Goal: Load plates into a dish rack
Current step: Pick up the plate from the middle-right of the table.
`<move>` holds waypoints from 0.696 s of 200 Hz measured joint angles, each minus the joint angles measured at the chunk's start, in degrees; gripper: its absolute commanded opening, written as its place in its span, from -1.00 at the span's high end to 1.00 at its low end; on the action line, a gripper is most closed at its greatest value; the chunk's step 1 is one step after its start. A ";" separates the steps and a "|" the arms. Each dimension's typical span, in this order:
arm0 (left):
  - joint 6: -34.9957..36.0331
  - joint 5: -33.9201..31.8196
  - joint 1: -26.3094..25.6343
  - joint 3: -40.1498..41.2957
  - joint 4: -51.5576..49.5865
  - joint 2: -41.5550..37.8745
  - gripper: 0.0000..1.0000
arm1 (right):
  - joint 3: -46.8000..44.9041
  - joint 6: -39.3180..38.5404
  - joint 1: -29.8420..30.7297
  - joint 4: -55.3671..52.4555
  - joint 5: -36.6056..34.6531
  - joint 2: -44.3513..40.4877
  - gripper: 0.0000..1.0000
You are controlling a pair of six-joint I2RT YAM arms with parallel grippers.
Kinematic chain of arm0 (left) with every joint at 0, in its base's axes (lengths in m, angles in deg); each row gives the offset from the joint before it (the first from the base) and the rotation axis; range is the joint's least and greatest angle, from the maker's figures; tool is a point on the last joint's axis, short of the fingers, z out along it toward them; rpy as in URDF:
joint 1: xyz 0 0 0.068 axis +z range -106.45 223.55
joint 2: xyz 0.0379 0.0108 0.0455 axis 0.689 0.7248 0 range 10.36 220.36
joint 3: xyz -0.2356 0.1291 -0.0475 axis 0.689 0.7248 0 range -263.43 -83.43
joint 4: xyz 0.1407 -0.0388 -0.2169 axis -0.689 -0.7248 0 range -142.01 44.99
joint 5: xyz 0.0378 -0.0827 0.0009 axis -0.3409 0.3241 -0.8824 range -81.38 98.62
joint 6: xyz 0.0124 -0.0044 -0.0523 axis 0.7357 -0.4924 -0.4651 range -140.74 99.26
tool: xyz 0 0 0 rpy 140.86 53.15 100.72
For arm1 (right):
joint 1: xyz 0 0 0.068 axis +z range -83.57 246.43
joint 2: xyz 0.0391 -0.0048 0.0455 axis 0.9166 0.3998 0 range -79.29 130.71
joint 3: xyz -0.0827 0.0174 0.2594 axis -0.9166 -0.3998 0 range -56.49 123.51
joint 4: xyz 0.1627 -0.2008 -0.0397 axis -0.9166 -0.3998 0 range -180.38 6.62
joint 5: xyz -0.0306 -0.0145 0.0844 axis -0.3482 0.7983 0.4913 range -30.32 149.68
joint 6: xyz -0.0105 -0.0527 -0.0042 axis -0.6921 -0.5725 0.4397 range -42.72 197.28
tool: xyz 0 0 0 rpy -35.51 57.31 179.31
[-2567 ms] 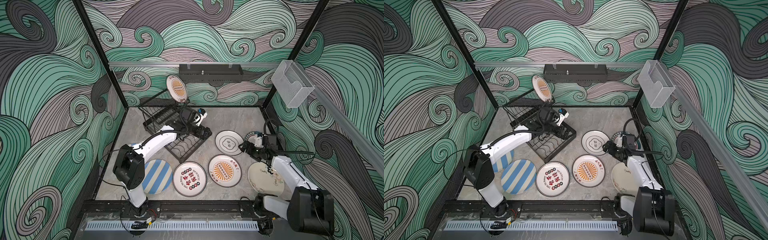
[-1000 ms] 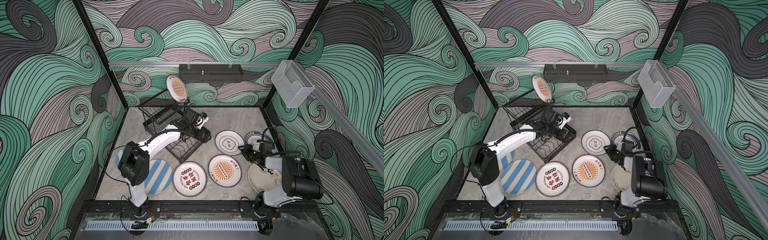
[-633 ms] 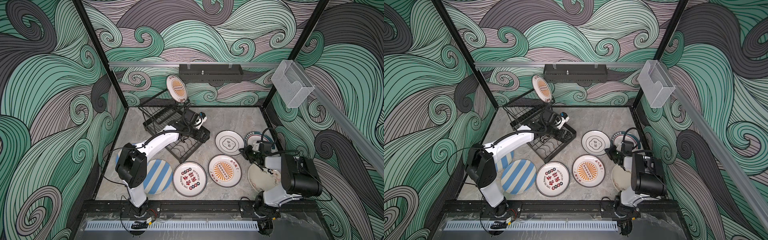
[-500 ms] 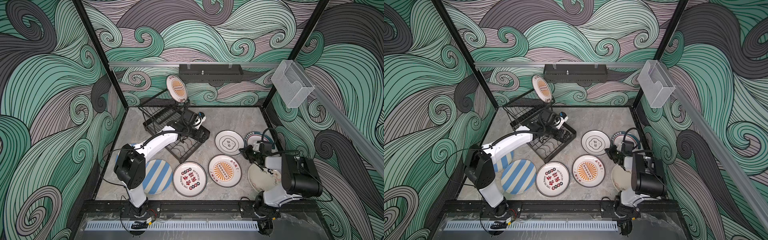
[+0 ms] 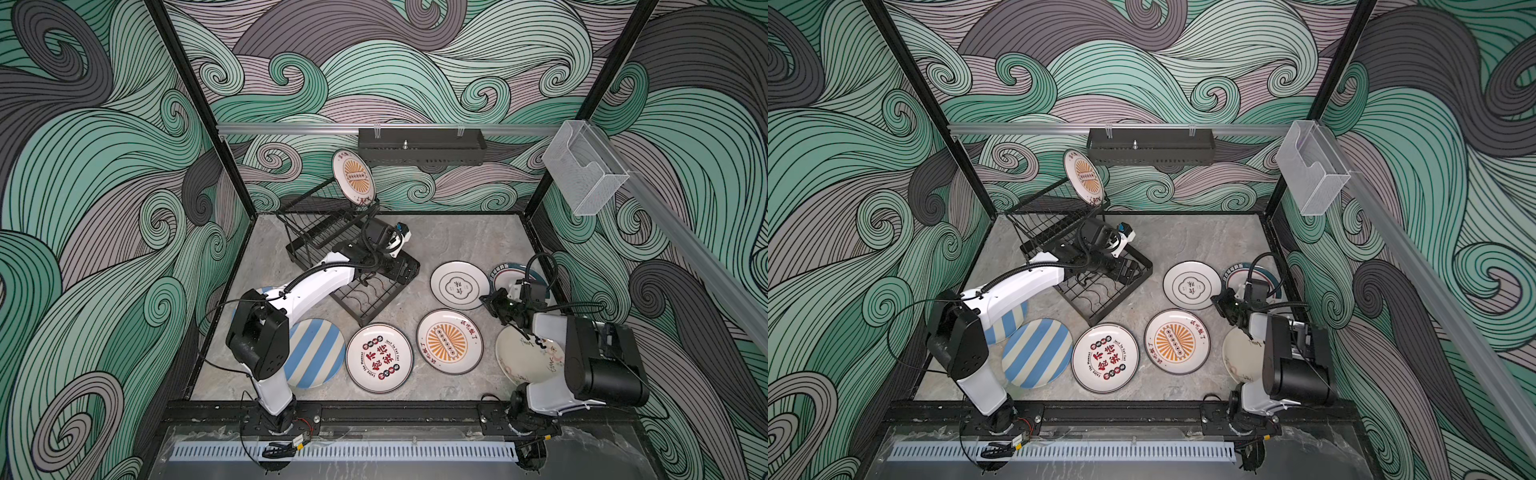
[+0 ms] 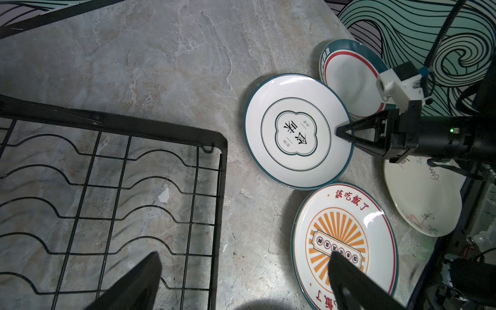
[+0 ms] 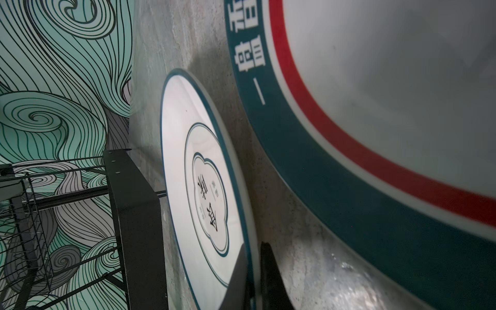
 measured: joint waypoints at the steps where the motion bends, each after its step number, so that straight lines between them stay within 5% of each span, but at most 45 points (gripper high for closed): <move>1: 0.00 0.02 0.00 0.00 0.00 0.00 -0.97 | 0.02 -0.07 0.00 -0.15 -0.04 -0.13 1.00; 63: -0.24 0.00 0.31 0.00 -0.02 0.00 -0.97 | 6.08 -1.68 -0.39 -7.63 1.18 -7.17 1.00; 139: -1.84 0.00 2.95 0.02 0.07 0.00 -0.97 | 16.48 -5.79 4.04 -14.75 10.78 -2.45 1.00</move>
